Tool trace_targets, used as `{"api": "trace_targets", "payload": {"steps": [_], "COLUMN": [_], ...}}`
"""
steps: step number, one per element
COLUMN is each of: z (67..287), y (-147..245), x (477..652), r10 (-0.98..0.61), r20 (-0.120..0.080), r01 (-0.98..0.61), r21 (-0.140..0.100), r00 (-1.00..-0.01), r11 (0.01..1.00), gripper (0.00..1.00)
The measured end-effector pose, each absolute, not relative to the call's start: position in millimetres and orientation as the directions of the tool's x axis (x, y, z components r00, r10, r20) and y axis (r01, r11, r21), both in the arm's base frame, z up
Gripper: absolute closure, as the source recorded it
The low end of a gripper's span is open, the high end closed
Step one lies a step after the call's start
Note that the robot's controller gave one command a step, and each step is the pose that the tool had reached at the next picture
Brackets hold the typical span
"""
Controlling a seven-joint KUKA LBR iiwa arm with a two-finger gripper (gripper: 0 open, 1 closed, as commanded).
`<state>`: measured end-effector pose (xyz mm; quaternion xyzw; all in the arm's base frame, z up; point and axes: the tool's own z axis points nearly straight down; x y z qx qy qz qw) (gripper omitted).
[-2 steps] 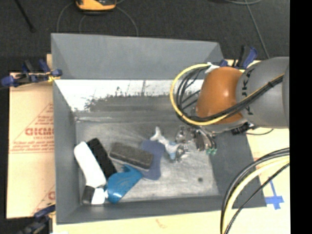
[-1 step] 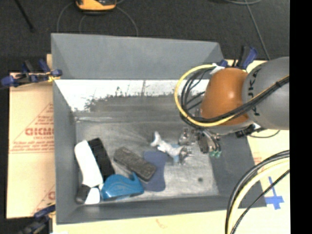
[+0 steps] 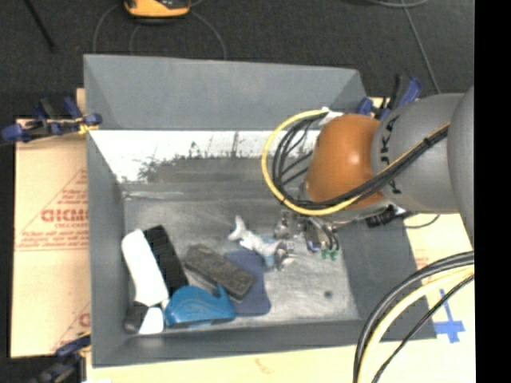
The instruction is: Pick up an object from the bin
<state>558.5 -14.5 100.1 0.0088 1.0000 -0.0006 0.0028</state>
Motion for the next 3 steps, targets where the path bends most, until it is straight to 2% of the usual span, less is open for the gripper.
{"api": "trace_targets", "payload": {"steps": [1, 2, 3], "z": [99, 99, 99], "y": [-26, -53, -53], "x": [550.2, 545.7, 545.7], "r10": [0.025, 0.035, 0.034], "r20": [-0.001, 0.000, 0.000], "r01": [0.025, 0.035, 0.034], "r21": [0.000, -0.001, -0.001], "r00": [-1.000, -0.999, -0.999], "r11": [1.000, 0.999, 0.999], "gripper": [0.00, 1.00, 1.00]}}
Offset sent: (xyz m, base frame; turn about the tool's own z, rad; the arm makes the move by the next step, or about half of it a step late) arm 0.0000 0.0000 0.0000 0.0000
